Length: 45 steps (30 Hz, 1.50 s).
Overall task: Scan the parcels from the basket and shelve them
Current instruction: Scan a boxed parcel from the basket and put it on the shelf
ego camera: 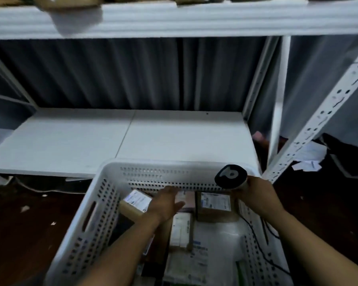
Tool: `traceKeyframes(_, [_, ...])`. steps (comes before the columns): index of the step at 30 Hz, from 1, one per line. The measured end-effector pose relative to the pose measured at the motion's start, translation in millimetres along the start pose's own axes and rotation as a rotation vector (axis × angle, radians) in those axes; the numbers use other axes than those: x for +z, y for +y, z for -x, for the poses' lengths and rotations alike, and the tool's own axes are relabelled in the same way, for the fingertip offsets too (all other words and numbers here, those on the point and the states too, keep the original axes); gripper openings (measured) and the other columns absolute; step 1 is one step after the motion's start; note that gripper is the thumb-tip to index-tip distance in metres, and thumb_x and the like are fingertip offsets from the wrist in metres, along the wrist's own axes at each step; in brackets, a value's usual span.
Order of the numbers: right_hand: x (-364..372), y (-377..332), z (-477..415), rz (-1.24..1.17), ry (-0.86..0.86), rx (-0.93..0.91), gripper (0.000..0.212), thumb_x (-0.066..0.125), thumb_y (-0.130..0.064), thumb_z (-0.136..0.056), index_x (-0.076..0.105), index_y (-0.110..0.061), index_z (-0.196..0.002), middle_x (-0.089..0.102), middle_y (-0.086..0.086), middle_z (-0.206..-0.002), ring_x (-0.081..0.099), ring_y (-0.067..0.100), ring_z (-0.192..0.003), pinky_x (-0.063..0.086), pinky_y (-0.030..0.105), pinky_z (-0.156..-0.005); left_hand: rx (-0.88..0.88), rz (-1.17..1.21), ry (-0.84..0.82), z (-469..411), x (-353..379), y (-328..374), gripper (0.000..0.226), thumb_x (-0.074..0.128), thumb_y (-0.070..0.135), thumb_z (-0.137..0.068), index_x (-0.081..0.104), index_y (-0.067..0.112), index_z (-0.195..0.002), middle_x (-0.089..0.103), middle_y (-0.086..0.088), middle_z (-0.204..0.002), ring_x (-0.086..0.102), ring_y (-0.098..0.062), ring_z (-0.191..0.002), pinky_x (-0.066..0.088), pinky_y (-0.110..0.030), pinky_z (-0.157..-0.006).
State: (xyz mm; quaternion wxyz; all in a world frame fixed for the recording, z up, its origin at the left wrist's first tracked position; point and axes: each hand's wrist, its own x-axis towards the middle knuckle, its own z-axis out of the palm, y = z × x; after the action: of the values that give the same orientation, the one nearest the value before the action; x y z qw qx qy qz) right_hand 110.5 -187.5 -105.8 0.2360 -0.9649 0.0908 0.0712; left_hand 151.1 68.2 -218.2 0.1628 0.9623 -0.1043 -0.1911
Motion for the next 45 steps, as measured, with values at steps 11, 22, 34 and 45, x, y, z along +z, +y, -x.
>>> traceKeyframes(11, [47, 62, -81, -0.274, 0.026, 0.126, 0.026, 0.069, -0.022, -0.082, 0.056, -0.009, -0.064, 0.060, 0.007, -0.061, 0.061, 0.025, -0.065, 0.047, 0.032, -0.063, 0.015, 0.071, -0.183, -114, 110, 37, 0.057, 0.058, 0.035, -0.093, 0.042, 0.010, -0.142, 0.040, -0.012, -0.148, 0.046, -0.026, -0.127, 0.040, -0.026, -0.101])
traceKeyframes(22, [112, 97, -88, -0.407, 0.024, 0.134, 0.034, 0.069, -0.018, -0.084, 0.047, -0.013, -0.059, 0.052, -0.001, -0.056, 0.051, 0.011, -0.055, 0.035, 0.015, -0.046, 0.122, -0.164, -0.168, -165, 161, 11, 0.121, 0.074, 0.071, -0.061, 0.019, 0.013, -0.152, 0.023, -0.011, -0.151, 0.022, -0.028, -0.138, 0.021, -0.032, -0.112])
traceKeyframes(34, [108, 97, -76, -0.484, -0.018, 0.148, 0.027, 0.071, -0.022, -0.085, 0.067, 0.004, -0.085, 0.070, 0.014, -0.077, 0.062, 0.018, -0.063, 0.052, 0.026, -0.064, 0.158, -0.203, -0.110, -126, 160, 24, 0.118, 0.076, 0.063, -0.063, 0.016, 0.011, -0.151, 0.025, -0.011, -0.152, 0.017, -0.026, -0.142, -0.001, -0.046, -0.116])
traceKeyframes(45, [12, 26, -28, -0.614, -0.043, 0.132, 0.028, 0.075, -0.030, -0.080, 0.071, -0.002, -0.084, 0.072, 0.016, -0.077, 0.068, 0.029, -0.076, 0.057, 0.044, -0.080, 0.037, 0.356, 0.092, 16, 33, 32, 0.127, 0.088, 0.040, -0.060, 0.004, 0.016, -0.153, 0.015, 0.005, -0.145, 0.024, -0.012, -0.134, 0.021, -0.013, -0.103])
